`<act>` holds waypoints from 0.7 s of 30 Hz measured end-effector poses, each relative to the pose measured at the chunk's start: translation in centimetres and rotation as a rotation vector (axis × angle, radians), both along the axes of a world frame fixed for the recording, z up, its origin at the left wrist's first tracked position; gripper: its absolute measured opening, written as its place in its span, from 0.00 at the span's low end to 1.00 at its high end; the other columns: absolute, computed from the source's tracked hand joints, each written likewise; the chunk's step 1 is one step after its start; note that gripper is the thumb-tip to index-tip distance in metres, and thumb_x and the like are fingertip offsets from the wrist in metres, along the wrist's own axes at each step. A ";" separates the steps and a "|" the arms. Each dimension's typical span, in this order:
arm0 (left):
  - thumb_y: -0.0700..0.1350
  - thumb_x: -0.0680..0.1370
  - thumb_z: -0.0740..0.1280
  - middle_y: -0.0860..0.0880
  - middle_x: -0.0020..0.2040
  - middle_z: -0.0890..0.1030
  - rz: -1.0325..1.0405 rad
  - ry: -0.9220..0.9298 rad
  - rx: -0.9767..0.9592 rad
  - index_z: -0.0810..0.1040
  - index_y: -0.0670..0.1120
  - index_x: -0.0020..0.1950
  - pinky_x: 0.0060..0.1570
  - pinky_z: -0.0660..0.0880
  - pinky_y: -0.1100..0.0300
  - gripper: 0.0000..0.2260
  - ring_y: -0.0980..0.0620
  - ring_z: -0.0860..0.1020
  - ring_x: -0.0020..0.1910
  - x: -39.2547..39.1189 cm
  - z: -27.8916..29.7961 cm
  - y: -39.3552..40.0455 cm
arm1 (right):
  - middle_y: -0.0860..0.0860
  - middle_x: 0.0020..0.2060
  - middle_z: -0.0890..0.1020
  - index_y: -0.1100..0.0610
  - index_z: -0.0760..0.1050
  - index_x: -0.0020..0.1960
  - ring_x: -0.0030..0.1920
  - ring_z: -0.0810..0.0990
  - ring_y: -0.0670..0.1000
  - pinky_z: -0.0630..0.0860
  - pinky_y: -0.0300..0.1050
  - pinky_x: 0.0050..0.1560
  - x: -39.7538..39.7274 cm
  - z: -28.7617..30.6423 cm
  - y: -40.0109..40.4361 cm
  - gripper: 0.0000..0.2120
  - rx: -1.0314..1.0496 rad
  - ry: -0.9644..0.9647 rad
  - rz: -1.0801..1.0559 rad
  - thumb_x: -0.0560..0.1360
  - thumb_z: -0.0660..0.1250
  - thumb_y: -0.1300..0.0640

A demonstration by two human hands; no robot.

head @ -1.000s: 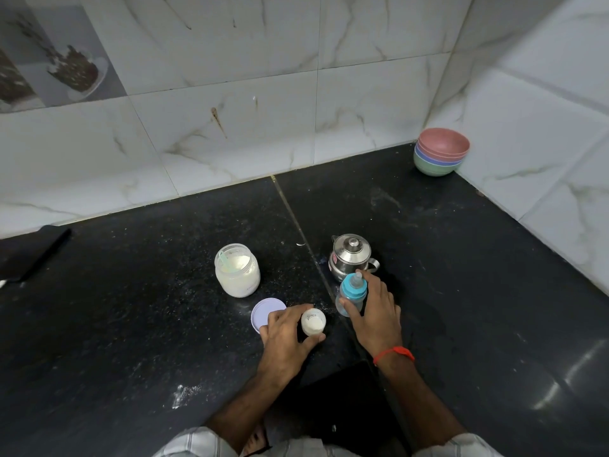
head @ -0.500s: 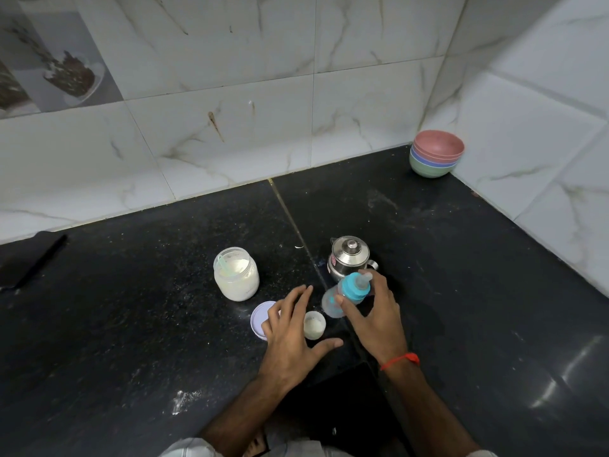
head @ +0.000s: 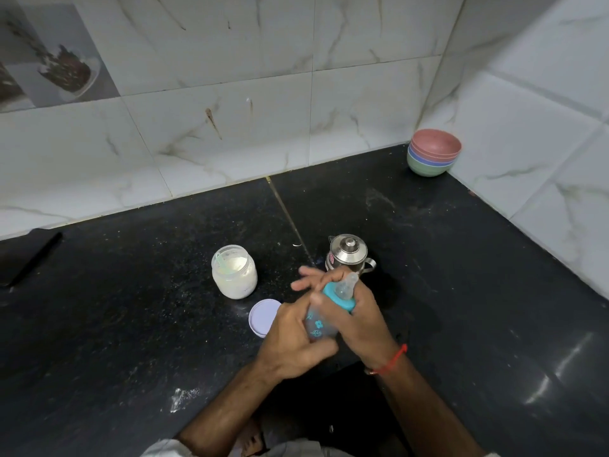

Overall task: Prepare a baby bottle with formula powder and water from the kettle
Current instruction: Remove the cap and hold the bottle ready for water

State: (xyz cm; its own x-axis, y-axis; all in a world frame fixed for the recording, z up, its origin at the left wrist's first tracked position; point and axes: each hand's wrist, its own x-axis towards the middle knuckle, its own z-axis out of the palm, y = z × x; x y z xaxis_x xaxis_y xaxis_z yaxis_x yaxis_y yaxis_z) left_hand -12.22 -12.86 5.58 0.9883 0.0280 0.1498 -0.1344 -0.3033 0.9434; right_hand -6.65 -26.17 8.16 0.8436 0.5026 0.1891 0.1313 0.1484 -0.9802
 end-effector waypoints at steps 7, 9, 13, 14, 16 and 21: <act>0.44 0.63 0.73 0.46 0.37 0.79 0.075 -0.001 -0.192 0.79 0.48 0.51 0.32 0.73 0.48 0.16 0.49 0.76 0.34 -1.3 0.3 1.2 | 0.63 0.66 0.80 0.58 0.70 0.70 0.68 0.78 0.64 0.75 0.65 0.66 2.0 1.3 -2.9 0.25 0.129 0.138 0.126 0.75 0.72 0.62; 0.46 0.63 0.73 0.44 0.37 0.80 0.129 -0.011 -0.132 0.79 0.44 0.51 0.33 0.75 0.45 0.18 0.44 0.77 0.32 -1.6 0.1 1.8 | 0.64 0.65 0.80 0.59 0.71 0.71 0.67 0.78 0.65 0.75 0.68 0.66 1.9 1.0 -3.1 0.23 0.134 0.155 0.064 0.77 0.70 0.60; 0.46 0.63 0.72 0.46 0.39 0.81 0.110 0.008 -0.062 0.80 0.44 0.52 0.33 0.76 0.42 0.18 0.39 0.78 0.34 -2.1 -0.1 1.8 | 0.60 0.67 0.80 0.56 0.70 0.73 0.69 0.78 0.60 0.78 0.54 0.66 0.5 1.1 -1.5 0.26 0.028 0.111 0.285 0.77 0.72 0.63; 0.46 0.64 0.72 0.50 0.40 0.81 0.099 0.022 -0.060 0.80 0.47 0.53 0.33 0.77 0.43 0.18 0.44 0.78 0.33 -2.2 -0.2 1.5 | 0.60 0.67 0.81 0.56 0.71 0.72 0.69 0.79 0.60 0.78 0.54 0.66 0.3 1.1 -1.0 0.26 0.035 0.104 0.284 0.77 0.72 0.63; 0.47 0.64 0.73 0.57 0.41 0.80 0.114 0.045 -0.054 0.79 0.48 0.51 0.36 0.76 0.47 0.17 0.53 0.77 0.35 -2.3 -0.5 1.4 | 0.62 0.64 0.82 0.57 0.72 0.70 0.66 0.81 0.62 0.79 0.55 0.64 0.3 1.0 -0.5 0.24 0.156 0.141 0.177 0.76 0.73 0.64; 0.53 0.66 0.76 0.50 0.46 0.84 0.292 0.076 -0.053 0.78 0.53 0.54 0.43 0.81 0.56 0.19 0.50 0.83 0.45 -2.8 -1.6 2.8 | 0.55 0.55 0.86 0.57 0.76 0.61 0.56 0.85 0.53 0.79 0.46 0.58 3.9 -2.3 -2.6 0.22 -0.345 0.089 -0.257 0.72 0.80 0.60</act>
